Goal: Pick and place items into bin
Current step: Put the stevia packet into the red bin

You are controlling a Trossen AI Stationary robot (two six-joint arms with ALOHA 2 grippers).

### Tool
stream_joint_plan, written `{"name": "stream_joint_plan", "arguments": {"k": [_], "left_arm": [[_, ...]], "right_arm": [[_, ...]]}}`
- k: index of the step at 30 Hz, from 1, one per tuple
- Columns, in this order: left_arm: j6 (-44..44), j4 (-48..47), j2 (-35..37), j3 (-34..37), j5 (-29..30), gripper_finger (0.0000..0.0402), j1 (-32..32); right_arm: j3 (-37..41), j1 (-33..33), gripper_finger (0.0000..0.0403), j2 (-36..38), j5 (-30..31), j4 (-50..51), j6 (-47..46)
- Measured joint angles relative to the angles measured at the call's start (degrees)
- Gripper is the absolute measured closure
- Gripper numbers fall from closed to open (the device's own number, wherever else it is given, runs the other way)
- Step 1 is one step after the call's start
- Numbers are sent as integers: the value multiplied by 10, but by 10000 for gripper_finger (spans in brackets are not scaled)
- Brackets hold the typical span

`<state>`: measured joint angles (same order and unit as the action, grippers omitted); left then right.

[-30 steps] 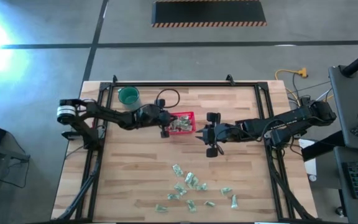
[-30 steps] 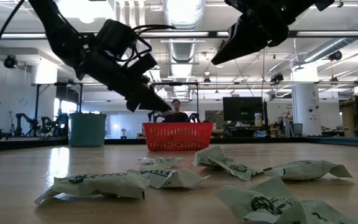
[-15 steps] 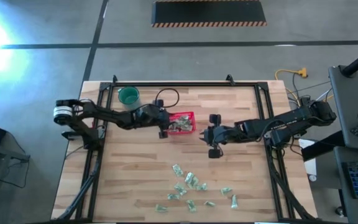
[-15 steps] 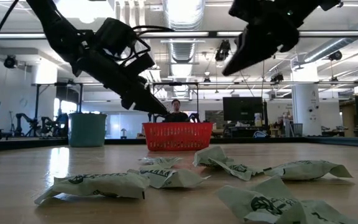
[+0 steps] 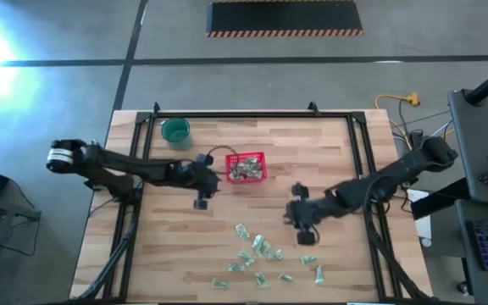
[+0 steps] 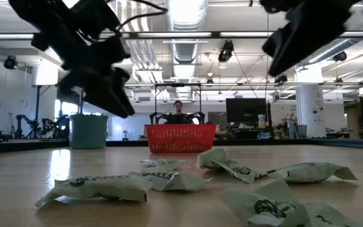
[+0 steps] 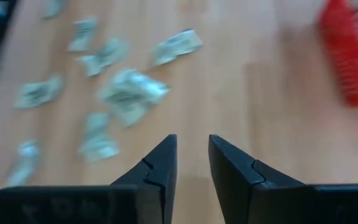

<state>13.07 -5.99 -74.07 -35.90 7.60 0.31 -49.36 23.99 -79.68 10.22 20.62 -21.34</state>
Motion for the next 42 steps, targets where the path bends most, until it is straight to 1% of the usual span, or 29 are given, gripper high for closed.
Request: {"name": "stream_joint_plan", "arguments": {"k": [7,9,13,19,24,28,33,42], "left_arm": [[-8,-7,18,13,0,259,71],[-8,-4,18,17,0,259,84],[-23,-5,19,25,2,259,97],[-38,-6,20,28,2,259,99],[-38,-6,20,28,2,259,99],[-38,-6,20,28,2,259,99],[-38,-5,20,29,2,259,99],[-39,-5,20,34,2,259,99]], "right_arm": [[0,108,313,-3,4,-10,-119],[0,136,314,-10,16,-19,-147],[0,183,317,-30,41,-22,-191],[0,229,314,-81,48,-25,-279],[0,243,322,-129,47,-24,-336],[0,243,330,-151,47,-24,-342],[0,243,335,-162,48,-24,-345],[0,243,334,-162,49,19,-400]]}}
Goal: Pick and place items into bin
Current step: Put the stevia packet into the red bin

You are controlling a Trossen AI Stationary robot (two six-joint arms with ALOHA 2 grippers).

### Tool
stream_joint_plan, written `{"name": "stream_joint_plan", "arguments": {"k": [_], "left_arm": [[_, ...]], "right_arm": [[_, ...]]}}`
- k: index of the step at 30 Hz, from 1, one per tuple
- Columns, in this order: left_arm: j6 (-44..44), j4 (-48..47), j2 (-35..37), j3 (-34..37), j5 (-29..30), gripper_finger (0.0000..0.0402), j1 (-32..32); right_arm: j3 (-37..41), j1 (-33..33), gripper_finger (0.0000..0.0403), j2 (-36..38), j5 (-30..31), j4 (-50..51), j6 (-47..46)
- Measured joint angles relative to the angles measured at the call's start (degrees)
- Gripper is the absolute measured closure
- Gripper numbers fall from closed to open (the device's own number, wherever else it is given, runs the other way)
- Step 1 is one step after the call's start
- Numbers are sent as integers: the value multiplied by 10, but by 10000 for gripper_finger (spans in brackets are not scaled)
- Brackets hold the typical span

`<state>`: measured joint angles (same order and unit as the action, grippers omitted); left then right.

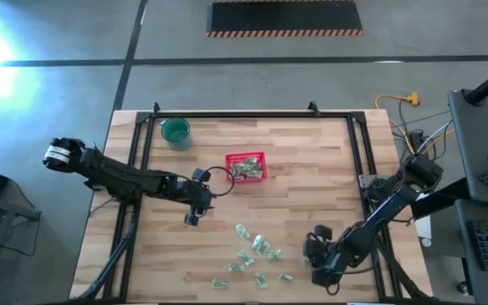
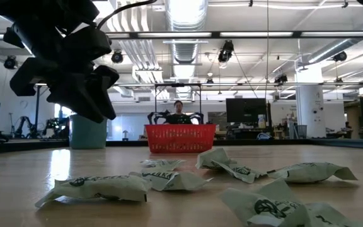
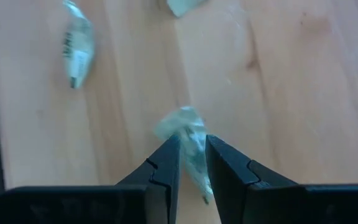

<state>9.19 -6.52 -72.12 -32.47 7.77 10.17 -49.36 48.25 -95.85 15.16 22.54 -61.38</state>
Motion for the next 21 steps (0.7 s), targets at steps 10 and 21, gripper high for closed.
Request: {"name": "stream_joint_plan", "arguments": {"k": [10,21], "left_arm": [[0,0,0,0,0,259,0],[-10,0,0,3,0,259,0]], "right_arm": [[0,0,318,0,0,17,-34],[5,3,281,0,0,15,-72]]}}
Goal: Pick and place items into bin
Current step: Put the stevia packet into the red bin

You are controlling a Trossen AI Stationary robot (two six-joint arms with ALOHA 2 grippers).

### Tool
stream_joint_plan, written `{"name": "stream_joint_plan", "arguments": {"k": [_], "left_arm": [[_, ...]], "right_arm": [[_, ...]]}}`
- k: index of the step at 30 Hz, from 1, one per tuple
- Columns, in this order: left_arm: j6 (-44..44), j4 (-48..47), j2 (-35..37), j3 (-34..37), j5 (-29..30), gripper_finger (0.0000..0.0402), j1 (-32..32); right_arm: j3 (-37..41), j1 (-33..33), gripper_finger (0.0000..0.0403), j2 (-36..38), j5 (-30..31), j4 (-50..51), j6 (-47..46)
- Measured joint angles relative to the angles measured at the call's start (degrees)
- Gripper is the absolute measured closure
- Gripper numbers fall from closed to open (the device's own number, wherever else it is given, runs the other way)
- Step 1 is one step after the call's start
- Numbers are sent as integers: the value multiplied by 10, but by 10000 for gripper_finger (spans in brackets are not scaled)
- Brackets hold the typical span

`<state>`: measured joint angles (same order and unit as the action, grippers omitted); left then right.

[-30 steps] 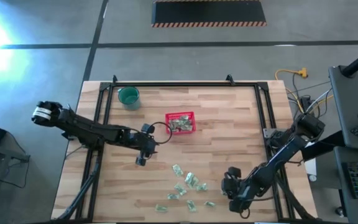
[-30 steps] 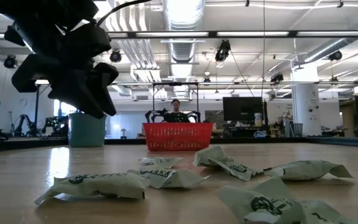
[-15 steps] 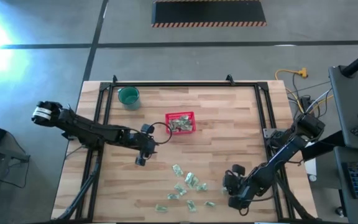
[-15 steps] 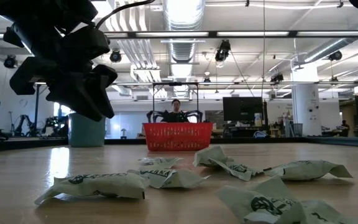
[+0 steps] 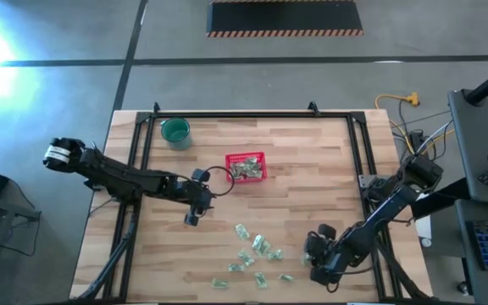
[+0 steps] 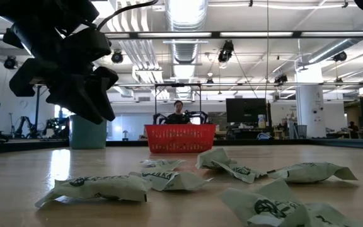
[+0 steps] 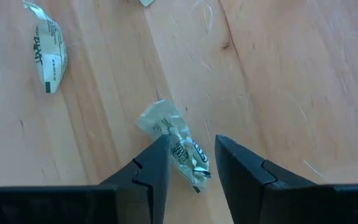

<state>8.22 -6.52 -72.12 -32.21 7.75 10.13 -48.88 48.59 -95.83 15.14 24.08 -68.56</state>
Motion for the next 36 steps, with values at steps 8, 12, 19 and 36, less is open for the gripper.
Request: {"name": "stream_joint_plan", "arguments": {"k": [8,12,19,36], "left_arm": [[-4,0,0,0,0,259,0],[-4,0,0,1,0,259,0],[-4,0,0,1,0,259,0],[-4,1,0,1,0,259,0]], "right_arm": [[2,2,262,-20,0,-10,-5],[2,2,270,-30,3,-9,0],[3,3,330,-29,15,-3,35],[-2,-9,394,-19,196,-9,245]]}}
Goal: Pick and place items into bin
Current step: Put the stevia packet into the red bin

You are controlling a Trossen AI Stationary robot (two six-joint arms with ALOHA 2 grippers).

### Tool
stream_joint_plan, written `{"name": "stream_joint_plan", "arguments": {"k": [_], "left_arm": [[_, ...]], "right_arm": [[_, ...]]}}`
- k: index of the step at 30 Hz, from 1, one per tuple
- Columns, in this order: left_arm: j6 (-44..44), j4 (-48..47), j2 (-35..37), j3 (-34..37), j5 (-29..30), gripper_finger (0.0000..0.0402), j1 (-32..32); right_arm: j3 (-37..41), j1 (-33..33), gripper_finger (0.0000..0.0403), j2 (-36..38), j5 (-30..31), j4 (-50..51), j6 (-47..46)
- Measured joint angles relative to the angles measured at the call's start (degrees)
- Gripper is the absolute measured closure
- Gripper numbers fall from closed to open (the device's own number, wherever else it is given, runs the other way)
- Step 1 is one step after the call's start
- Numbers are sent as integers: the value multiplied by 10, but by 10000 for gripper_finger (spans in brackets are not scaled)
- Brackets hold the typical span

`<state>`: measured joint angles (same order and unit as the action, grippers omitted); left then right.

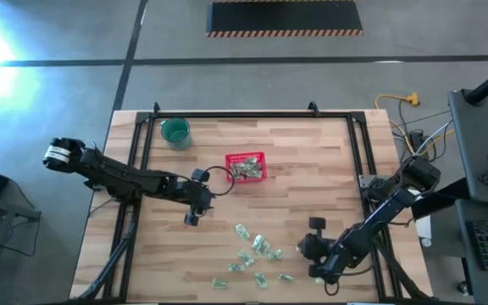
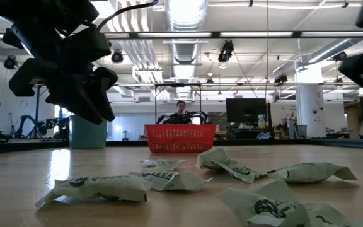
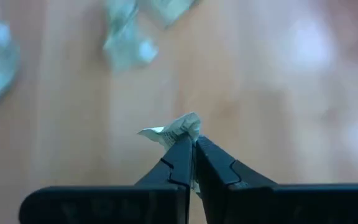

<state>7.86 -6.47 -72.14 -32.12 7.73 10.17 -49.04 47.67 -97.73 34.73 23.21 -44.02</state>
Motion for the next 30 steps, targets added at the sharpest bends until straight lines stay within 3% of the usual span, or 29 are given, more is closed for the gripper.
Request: {"name": "stream_joint_plan", "arguments": {"k": [5,9,11,15,21,26,30], "left_arm": [[0,0,0,0,0,259,0],[0,0,0,0,0,259,0],[0,0,0,0,0,259,0],[0,8,0,0,0,259,0],[0,20,0,0,0,259,0],[0,21,0,0,0,259,0],[0,21,0,0,0,259,0]], "right_arm": [[-9,-26,394,0,151,0,81],[-14,-68,394,1,274,-1,89],[-15,-99,394,3,304,0,109],[-29,-176,394,7,308,-1,153],[-71,-306,394,8,241,-32,283],[-92,-401,394,8,95,-141,416],[-104,-459,394,8,-18,-195,453]]}}
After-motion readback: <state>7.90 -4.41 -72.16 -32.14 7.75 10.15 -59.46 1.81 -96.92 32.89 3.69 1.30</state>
